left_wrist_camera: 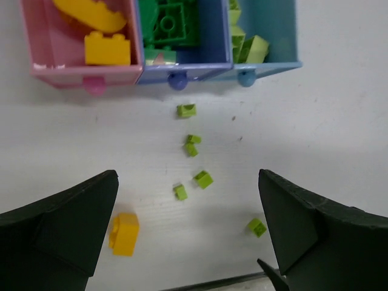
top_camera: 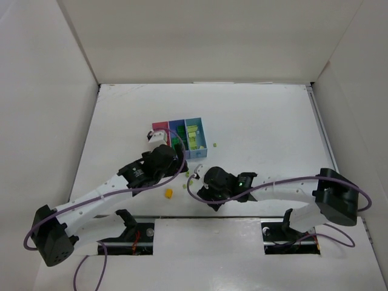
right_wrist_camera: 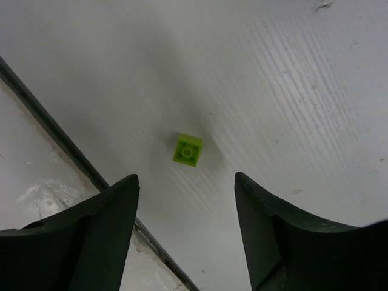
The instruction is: Sort the legos into containers by color
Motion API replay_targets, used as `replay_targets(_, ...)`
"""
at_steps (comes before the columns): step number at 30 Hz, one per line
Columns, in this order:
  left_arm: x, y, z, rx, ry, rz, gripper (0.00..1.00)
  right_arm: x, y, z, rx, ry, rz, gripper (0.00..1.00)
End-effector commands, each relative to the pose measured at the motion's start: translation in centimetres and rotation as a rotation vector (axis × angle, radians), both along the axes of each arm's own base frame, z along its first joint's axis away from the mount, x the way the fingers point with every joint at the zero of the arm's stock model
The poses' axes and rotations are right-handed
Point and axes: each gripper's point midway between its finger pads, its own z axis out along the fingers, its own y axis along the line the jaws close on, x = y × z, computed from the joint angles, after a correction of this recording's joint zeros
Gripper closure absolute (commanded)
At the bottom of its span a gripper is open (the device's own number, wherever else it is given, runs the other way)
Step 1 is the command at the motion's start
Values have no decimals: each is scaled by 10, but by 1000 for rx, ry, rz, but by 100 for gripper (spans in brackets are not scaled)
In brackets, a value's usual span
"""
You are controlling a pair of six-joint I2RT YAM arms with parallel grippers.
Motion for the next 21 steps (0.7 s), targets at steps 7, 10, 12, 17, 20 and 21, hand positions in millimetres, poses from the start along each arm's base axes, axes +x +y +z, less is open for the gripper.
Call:
replay_targets(7, -25, 12, -3, -112, 46, 86, 0, 17, 17, -5, 28, -56, -104, 41)
replay_targets(10, -25, 12, -3, -112, 46, 86, 0, 16, 19, -8, 31, -49, -99, 41)
replay_targets(12, -27, 14, -4, -104, 53, 87, 0, 13, 20, -11, 21, -45, -89, 43)
replay_targets(17, -26, 15, -4, -93, 53, 93, 0, 13, 22, -10, 38, -39, -107, 59)
replay_targets(20, -26, 15, -2, -100, 48, 93, 0, 14, 24, -12, 39, -39, -107, 61)
replay_targets(21, -26, 15, -2, -100, 48, 93, 0, 12, 24, -12, 41, -32, -102, 61)
